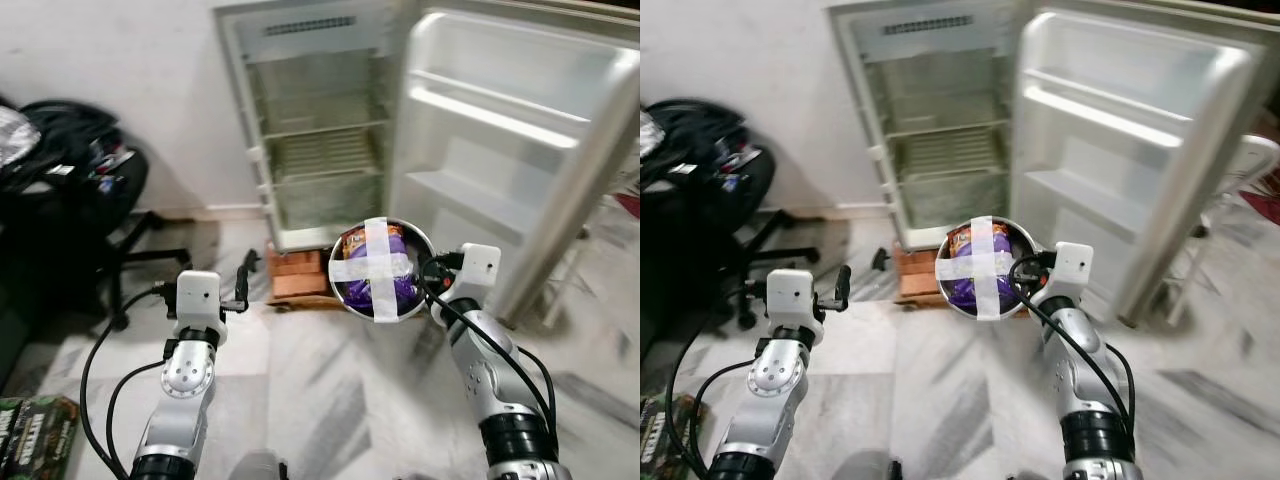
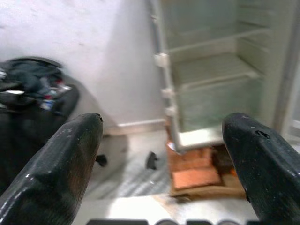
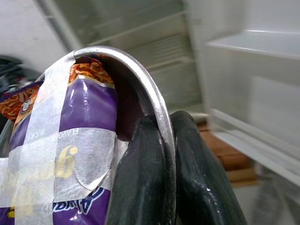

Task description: Restocking fridge

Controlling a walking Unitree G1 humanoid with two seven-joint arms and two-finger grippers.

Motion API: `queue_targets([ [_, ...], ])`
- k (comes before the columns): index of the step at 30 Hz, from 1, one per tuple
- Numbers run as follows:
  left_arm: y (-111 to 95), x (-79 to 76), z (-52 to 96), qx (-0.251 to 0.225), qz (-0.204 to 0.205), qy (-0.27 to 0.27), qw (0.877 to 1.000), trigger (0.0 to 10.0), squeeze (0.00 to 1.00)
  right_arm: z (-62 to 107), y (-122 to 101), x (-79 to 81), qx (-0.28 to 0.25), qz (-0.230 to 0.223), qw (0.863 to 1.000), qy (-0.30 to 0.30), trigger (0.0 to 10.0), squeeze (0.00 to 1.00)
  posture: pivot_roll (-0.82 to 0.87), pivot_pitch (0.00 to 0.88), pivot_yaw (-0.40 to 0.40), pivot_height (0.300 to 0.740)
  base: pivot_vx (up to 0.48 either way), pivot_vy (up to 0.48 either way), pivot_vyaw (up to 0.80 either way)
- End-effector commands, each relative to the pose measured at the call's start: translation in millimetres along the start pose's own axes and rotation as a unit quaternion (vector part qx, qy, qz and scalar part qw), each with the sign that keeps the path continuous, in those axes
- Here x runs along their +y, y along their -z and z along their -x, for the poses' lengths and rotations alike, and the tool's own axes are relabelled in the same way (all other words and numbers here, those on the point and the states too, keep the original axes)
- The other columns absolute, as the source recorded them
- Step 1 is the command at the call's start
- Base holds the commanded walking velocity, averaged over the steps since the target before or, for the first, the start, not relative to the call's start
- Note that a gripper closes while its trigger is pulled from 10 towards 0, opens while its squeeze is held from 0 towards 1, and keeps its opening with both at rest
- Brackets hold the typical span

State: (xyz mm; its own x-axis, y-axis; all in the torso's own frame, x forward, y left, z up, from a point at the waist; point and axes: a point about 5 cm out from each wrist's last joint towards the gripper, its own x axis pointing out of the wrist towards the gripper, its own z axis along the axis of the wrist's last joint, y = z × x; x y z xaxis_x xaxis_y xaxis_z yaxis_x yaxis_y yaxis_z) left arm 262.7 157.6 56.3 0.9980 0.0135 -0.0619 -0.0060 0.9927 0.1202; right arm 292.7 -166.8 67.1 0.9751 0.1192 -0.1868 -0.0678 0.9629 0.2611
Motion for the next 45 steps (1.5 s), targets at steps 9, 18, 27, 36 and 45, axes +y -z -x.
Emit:
queue_targets([
  [9, -3.3, 3.5, 1.3, -0.009, 0.006, 0.018, 1.000, 10.0, 0.00, -5.2, -7.8, 15.3, -0.020, -0.006, 1.000, -0.020, 10.0, 0.00, 0.01, 0.000, 0.051, 0.740, 0.268, 0.378, 0.00],
  [18, -2.2, -0.1, 2.8, -0.009, 0.011, 0.031, 0.999, 10.0, 0.00, -3.8, -6.0, 13.5, -0.018, -0.003, 1.000, -0.014, 10.0, 0.00, 0.00, 0.000, 0.044, 0.740, 0.380, 0.291, 0.00],
  [27, -3.1, -4.5, 3.6, -0.016, 0.009, 0.051, 0.999, 10.0, 0.00, -4.1, -9.4, 11.9, -0.028, 0.005, 1.000, -0.006, 10.0, 0.00, -0.01, 0.000, 0.042, 0.740, 0.441, 0.062, 0.00],
  [36, -1.8, -6.0, 3.5, -0.009, 0.004, 0.053, 0.999, 10.0, 0.00, -4.6, -13.6, 7.2, -0.041, 0.013, 0.999, 0.012, 10.0, 0.00, -0.01, 0.000, 0.042, 0.740, 0.478, 0.000, 0.00],
  [45, -1.0, -5.5, 3.1, -0.004, 0.002, 0.048, 0.999, 10.0, 0.00, -4.5, -14.1, 6.5, -0.043, 0.015, 0.999, 0.015, 10.0, 0.00, -0.01, 0.000, 0.043, 0.740, 0.445, 0.000, 0.00],
])
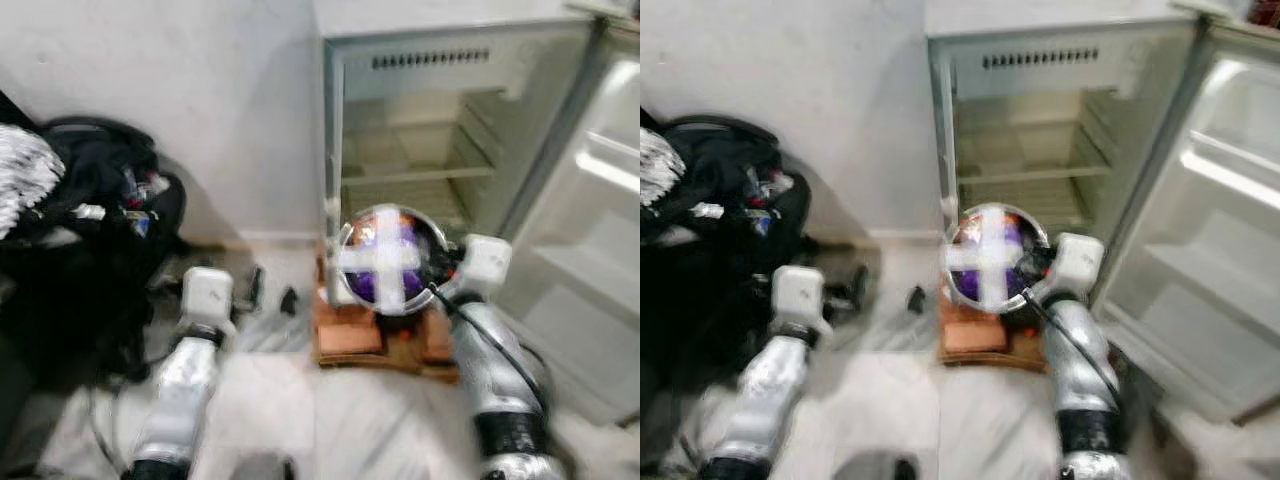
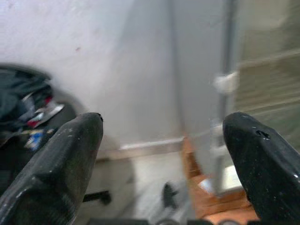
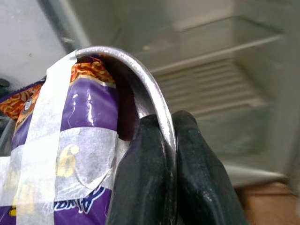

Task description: Restocking fridge

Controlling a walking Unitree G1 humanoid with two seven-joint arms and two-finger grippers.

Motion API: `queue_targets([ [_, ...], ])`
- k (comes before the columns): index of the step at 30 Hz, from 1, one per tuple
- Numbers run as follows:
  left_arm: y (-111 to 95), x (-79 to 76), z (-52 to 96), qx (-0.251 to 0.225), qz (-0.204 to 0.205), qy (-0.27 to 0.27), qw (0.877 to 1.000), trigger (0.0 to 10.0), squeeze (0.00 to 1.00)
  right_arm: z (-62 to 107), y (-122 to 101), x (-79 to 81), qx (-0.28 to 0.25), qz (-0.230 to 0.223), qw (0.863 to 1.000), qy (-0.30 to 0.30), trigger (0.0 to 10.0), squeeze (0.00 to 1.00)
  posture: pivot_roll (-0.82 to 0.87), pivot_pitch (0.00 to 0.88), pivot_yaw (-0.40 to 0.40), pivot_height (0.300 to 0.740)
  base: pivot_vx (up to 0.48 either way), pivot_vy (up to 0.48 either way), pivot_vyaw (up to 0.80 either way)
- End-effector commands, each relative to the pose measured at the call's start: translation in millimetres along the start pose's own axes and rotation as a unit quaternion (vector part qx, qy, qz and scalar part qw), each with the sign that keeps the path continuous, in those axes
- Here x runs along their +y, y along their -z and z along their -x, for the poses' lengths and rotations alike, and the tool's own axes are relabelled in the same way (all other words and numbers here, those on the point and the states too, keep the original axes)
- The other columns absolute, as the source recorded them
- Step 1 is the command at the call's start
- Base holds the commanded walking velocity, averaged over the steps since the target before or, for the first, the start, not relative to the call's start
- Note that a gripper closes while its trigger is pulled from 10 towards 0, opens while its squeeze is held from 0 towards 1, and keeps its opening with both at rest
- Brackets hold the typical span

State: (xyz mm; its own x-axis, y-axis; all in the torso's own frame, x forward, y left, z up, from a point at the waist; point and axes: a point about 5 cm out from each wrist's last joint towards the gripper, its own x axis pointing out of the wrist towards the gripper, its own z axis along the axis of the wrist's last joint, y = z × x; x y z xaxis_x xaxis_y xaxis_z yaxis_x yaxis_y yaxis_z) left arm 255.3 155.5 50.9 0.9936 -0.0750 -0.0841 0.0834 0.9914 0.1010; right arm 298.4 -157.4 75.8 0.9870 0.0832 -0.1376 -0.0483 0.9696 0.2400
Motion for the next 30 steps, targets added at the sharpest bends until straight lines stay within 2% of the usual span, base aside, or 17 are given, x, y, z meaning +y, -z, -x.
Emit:
queue_targets([
  [1, -6.4, -2.7, -4.3, -0.009, -0.005, 0.003, 1.000, 10.0, 0.00, 0.1, -6.9, -4.6, -0.014, 0.006, 1.000, 0.004, 10.0, 0.00, -0.01, 0.000, 0.043, 0.740, 0.439, 0.000, 0.00],
  [5, -5.9, -3.5, -4.7, -0.007, -0.003, 0.003, 1.000, 10.0, 0.00, -0.2, -7.1, -5.0, -0.015, 0.007, 1.000, 0.006, 10.0, 0.00, -0.01, 0.000, 0.043, 0.740, 0.424, 0.000, 0.00],
  [24, -4.9, -3.7, -6.1, -0.003, 0.002, -0.004, 1.000, 10.0, 0.00, -2.3, -8.7, -3.2, -0.017, 0.010, 1.000, 0.004, 10.0, 0.00, -0.01, 0.000, 0.040, 0.740, 0.381, -0.259, 0.00],
  [30, -4.6, -1.3, -6.3, 0.000, 0.007, -0.014, 1.000, 10.0, 0.00, -2.5, -8.2, -2.2, -0.016, 0.010, 1.000, 0.002, 10.0, 0.00, -0.01, 0.000, 0.041, 0.740, 0.041, 0.000, 0.00],
])
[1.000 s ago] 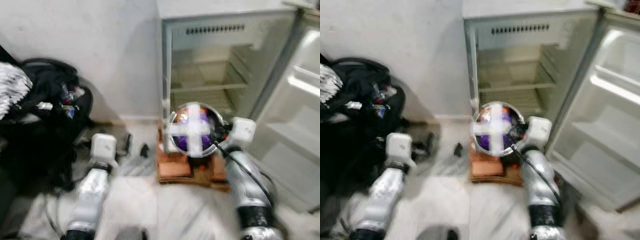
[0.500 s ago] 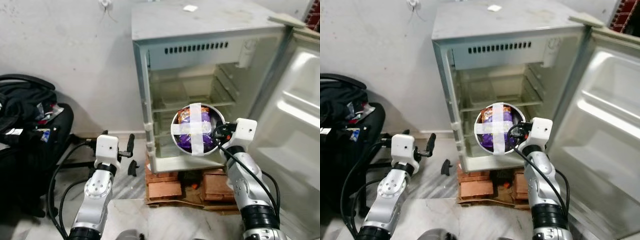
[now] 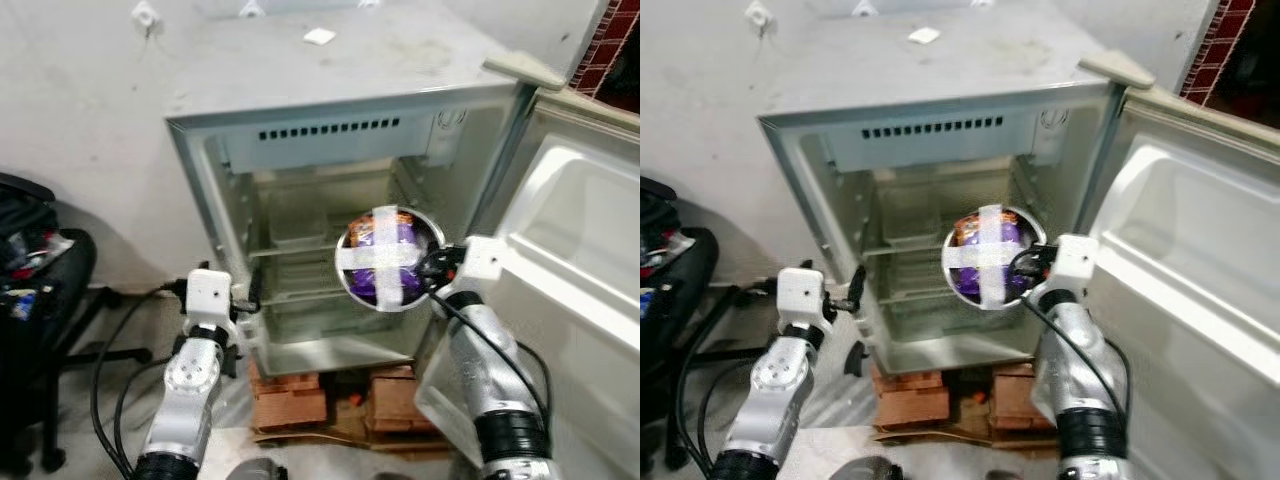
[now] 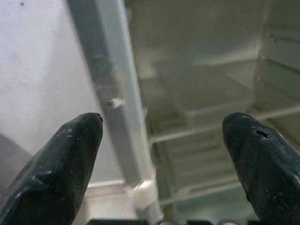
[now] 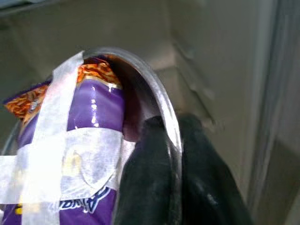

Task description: Restocking fridge

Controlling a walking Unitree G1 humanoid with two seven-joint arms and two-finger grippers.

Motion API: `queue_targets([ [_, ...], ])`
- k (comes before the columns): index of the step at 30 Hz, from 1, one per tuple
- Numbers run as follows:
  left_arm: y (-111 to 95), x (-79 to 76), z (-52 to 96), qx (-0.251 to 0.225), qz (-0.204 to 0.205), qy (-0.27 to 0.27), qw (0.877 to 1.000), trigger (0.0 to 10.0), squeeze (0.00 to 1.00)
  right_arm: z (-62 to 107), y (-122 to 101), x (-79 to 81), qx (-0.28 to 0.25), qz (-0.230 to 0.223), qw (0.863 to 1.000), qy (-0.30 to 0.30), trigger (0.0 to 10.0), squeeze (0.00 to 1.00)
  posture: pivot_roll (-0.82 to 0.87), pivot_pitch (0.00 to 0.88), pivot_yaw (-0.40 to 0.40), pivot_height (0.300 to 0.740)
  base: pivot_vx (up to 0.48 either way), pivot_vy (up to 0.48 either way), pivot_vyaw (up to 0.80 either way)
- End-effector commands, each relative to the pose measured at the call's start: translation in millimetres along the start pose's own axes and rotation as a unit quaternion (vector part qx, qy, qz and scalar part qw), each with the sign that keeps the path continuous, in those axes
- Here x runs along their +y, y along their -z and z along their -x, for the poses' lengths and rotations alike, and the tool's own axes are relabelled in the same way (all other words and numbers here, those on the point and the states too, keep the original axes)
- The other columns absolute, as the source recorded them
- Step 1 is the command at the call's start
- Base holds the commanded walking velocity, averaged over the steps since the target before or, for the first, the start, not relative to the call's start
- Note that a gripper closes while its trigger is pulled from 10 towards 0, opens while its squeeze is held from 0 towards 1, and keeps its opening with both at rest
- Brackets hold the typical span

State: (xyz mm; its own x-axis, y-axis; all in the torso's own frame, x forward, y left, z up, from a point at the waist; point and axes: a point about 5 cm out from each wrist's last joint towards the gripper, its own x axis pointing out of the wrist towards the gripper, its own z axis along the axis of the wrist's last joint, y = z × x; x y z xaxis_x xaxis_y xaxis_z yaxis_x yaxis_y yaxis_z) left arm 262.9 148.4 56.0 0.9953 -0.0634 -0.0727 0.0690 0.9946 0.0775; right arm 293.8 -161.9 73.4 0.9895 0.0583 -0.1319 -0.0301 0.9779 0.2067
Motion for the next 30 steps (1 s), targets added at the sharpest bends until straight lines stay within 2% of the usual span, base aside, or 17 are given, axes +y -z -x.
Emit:
queue_targets([
  [1, 1.9, 5.4, 1.1, 0.005, -0.005, -0.010, 1.000, 10.0, 0.00, -7.2, -9.7, 3.2, -0.010, -0.005, 1.000, -0.013, 10.0, 0.00, -0.01, 0.000, 0.042, 0.740, 0.000, 0.000, 0.00],
  [4, 1.8, 5.8, 1.1, 0.005, -0.005, -0.012, 1.000, 10.0, 0.00, -6.9, -9.3, 4.2, -0.010, -0.005, 1.000, -0.018, 10.0, 0.00, -0.01, 0.000, 0.042, 0.740, 0.000, 0.000, 0.00],
  [12, 1.2, 8.7, 0.8, 0.005, -0.006, -0.017, 1.000, 10.0, 0.00, -6.6, -8.3, 5.8, -0.010, -0.006, 1.000, -0.020, 10.0, 0.00, -0.01, 0.000, 0.044, 0.740, 0.000, 0.000, 0.69],
  [23, 1.6, 9.6, 0.4, 0.006, 0.001, -0.020, 1.000, 10.0, 0.00, -6.6, -6.0, 7.9, -0.003, -0.012, 0.999, -0.029, 10.0, 0.00, -0.01, 0.000, 0.045, 0.740, 0.000, 0.000, 0.00],
  [30, 1.5, 9.8, 0.4, 0.004, 0.003, -0.019, 1.000, 10.0, 0.00, -6.4, -5.4, 8.2, -0.003, -0.012, 0.999, -0.030, 10.0, 0.00, -0.01, 0.000, 0.045, 0.740, 0.000, 0.286, 0.00],
])
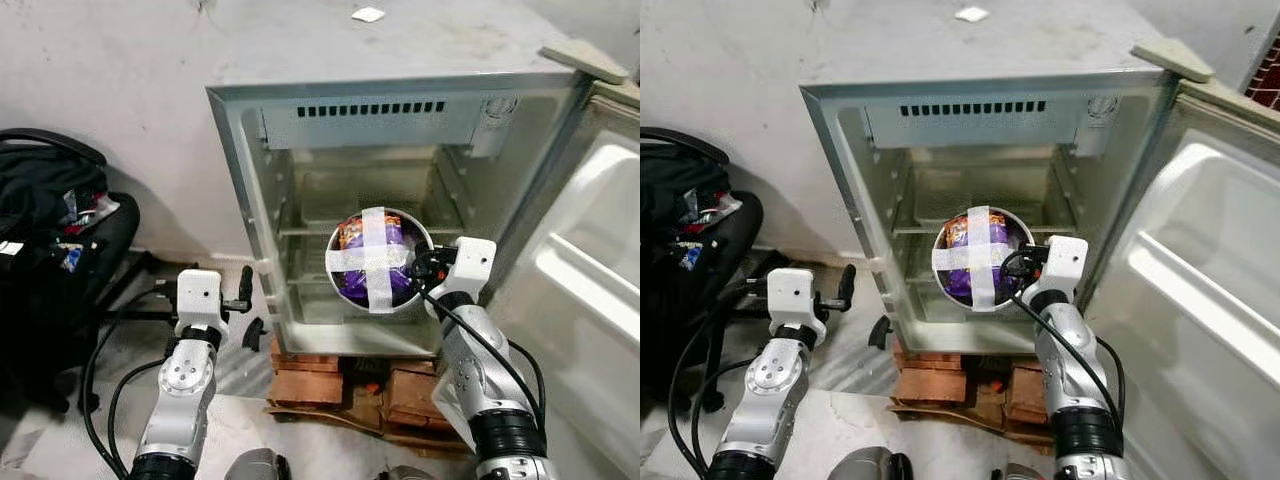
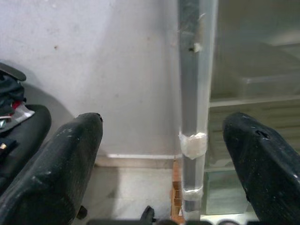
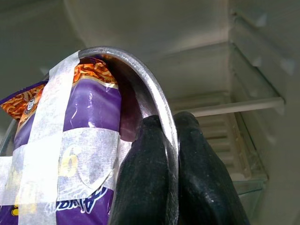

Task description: Restocking fridge

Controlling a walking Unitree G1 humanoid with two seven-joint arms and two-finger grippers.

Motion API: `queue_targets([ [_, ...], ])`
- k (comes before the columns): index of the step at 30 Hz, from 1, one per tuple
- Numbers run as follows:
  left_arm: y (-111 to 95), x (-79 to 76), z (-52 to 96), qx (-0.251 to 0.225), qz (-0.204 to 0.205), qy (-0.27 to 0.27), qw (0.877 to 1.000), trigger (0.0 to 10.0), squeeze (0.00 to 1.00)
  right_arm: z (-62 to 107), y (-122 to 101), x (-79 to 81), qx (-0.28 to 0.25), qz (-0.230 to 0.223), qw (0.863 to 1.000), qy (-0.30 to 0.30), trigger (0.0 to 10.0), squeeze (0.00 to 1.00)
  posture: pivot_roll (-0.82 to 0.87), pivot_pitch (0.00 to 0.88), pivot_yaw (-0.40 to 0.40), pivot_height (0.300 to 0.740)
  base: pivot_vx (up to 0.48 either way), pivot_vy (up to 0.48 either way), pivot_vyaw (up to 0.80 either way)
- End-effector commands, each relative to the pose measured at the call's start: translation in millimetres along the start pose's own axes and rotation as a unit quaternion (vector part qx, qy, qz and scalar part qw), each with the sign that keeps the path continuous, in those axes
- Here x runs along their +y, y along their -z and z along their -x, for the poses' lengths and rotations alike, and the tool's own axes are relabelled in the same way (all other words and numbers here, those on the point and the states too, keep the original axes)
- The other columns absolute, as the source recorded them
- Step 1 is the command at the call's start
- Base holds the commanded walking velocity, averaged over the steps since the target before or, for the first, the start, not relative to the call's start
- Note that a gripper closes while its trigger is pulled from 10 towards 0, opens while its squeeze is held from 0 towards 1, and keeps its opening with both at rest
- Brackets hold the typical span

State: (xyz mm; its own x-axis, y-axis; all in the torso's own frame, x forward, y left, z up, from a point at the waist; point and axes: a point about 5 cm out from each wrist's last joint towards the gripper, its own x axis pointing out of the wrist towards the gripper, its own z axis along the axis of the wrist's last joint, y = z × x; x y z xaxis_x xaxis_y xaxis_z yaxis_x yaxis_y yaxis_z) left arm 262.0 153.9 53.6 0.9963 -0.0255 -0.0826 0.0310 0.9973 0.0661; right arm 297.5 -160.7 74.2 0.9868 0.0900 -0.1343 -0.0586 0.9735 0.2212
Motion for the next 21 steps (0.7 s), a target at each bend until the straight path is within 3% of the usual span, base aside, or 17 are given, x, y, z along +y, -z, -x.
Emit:
queue_targets([
  [1, -1.5, 4.4, -0.5, -0.003, -0.005, 0.000, 1.000, 10.0, 0.00, -2.9, -4.2, 6.8, -0.007, -0.006, 1.000, -0.015, 10.0, 0.00, -0.01, 0.000, 0.045, 0.740, 0.000, 0.345, 0.00],
  [13, -1.2, 3.2, -0.7, -0.002, -0.004, 0.003, 1.000, 10.0, 0.00, -4.2, -5.3, 5.6, -0.008, -0.004, 1.000, -0.013, 10.0, 0.00, -0.01, 0.000, 0.042, 0.740, 0.000, 0.350, 0.00],
  [21, -2.0, 2.2, -0.2, -0.006, -0.007, 0.010, 1.000, 10.0, 0.00, -3.5, -5.8, 2.7, -0.011, -0.001, 1.000, -0.002, 10.0, 0.00, -0.01, 0.000, 0.045, 0.740, 0.000, 0.000, 0.00],
])
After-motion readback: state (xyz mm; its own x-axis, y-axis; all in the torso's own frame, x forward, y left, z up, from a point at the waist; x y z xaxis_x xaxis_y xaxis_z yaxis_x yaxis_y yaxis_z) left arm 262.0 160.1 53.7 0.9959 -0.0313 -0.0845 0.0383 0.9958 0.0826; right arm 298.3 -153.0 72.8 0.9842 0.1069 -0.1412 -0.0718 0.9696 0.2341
